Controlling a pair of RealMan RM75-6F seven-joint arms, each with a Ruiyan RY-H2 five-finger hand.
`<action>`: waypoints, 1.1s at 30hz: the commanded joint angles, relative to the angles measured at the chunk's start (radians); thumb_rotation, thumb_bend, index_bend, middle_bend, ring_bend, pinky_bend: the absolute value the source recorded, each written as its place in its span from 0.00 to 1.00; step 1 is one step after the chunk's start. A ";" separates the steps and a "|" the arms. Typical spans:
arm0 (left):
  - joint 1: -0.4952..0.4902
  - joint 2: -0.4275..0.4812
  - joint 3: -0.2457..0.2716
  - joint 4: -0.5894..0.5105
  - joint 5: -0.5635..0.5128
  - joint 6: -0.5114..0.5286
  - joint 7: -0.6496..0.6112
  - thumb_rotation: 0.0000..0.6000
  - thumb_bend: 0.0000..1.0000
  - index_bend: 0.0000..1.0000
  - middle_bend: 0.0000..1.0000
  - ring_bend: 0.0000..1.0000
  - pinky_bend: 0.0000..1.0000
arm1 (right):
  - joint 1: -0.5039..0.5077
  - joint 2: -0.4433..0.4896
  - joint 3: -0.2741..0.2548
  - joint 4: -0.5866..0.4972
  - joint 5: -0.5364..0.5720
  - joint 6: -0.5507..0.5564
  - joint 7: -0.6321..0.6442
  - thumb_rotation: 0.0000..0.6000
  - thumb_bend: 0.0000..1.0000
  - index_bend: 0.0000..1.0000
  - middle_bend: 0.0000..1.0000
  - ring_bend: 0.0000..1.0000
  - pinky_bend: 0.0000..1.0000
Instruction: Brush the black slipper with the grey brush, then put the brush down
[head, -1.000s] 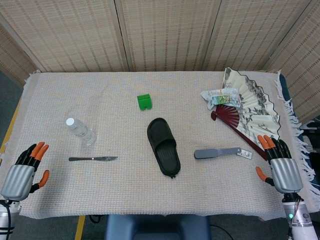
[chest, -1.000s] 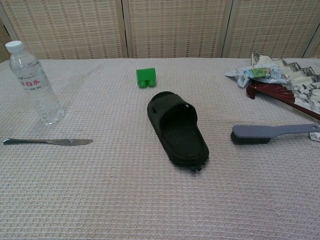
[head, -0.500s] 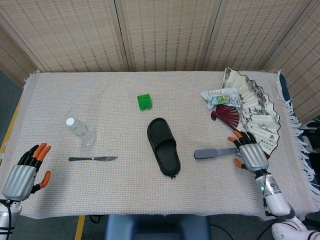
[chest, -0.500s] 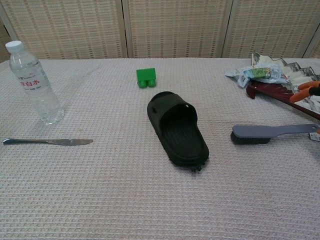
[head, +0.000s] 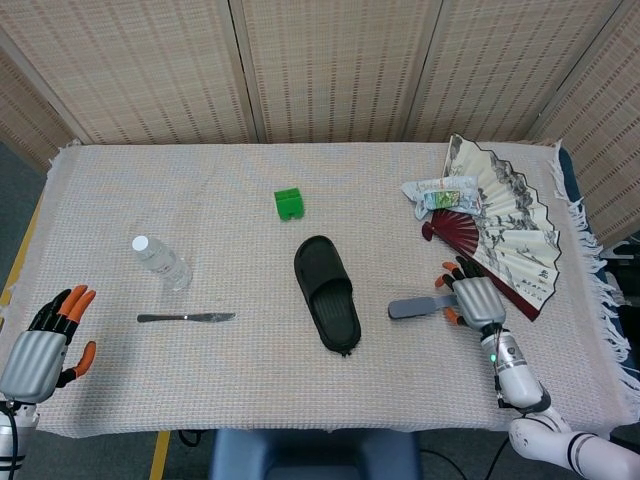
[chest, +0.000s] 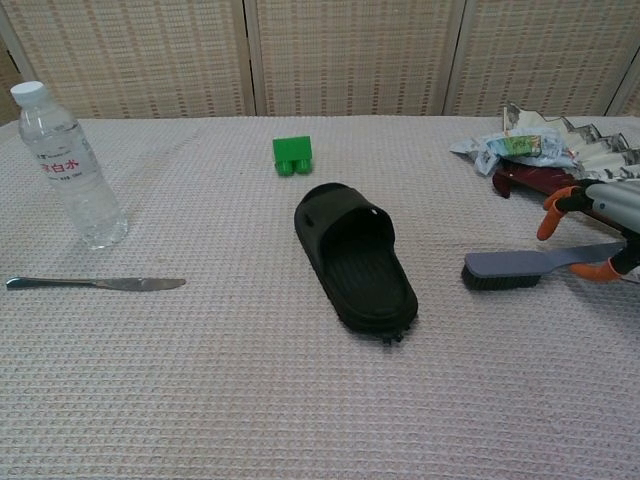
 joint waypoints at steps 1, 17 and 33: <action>0.001 0.001 0.001 0.000 0.001 0.000 -0.002 1.00 0.49 0.00 0.00 0.00 0.15 | 0.005 -0.009 -0.002 0.009 -0.005 0.004 0.006 1.00 0.23 0.39 0.17 0.03 0.12; -0.001 0.001 0.002 0.000 0.001 -0.002 -0.001 1.00 0.50 0.00 0.00 0.00 0.15 | 0.015 -0.043 -0.010 0.036 0.005 0.024 -0.027 1.00 0.24 0.60 0.31 0.18 0.30; 0.003 0.004 0.003 0.000 0.008 0.007 -0.006 1.00 0.65 0.00 0.00 0.00 0.15 | 0.024 -0.075 -0.027 0.056 -0.029 0.069 -0.069 1.00 0.79 0.82 0.53 0.58 0.84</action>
